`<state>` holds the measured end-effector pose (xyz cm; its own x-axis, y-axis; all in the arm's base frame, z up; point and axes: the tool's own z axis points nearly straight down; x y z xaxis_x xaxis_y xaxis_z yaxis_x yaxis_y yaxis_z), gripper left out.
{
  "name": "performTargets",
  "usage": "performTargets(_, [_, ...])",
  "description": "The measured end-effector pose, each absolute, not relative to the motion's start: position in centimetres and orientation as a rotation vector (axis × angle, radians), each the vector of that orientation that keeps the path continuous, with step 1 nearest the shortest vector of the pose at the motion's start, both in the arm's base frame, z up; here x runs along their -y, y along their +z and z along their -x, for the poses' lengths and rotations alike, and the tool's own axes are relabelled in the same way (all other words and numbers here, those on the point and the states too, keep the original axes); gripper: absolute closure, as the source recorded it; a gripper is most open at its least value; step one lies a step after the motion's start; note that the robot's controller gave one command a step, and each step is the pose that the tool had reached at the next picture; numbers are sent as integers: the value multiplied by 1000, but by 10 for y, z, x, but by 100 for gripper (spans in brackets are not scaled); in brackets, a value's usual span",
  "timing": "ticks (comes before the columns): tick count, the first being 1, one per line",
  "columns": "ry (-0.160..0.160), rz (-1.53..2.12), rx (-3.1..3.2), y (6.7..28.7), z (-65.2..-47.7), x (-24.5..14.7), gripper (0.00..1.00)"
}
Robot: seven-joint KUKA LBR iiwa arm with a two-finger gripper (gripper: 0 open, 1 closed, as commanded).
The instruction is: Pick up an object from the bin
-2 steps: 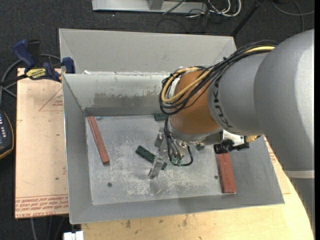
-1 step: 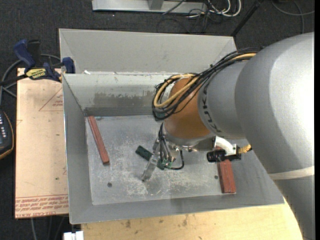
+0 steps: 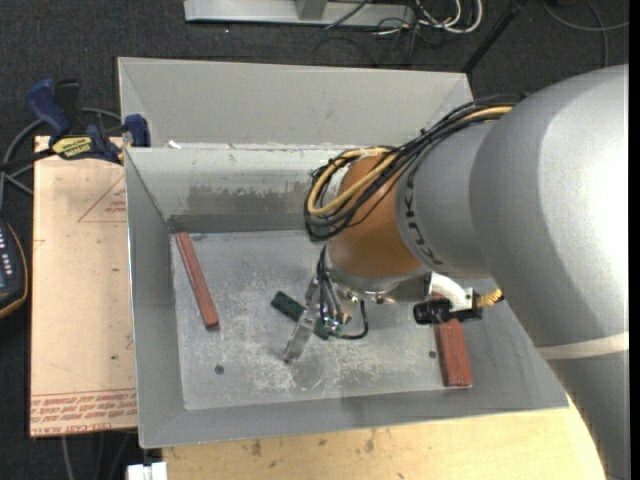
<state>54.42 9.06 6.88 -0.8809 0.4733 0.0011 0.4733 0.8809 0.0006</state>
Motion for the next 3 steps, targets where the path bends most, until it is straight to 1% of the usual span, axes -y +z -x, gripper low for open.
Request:
performTargets(1, [-3, 767, 3049, 70, -545, -91, 100])
performTargets(2, [-3, 764, 3050, 91, -546, -91, 100])
performTargets(3, [-2, 763, 3049, 95, -547, -91, 100])
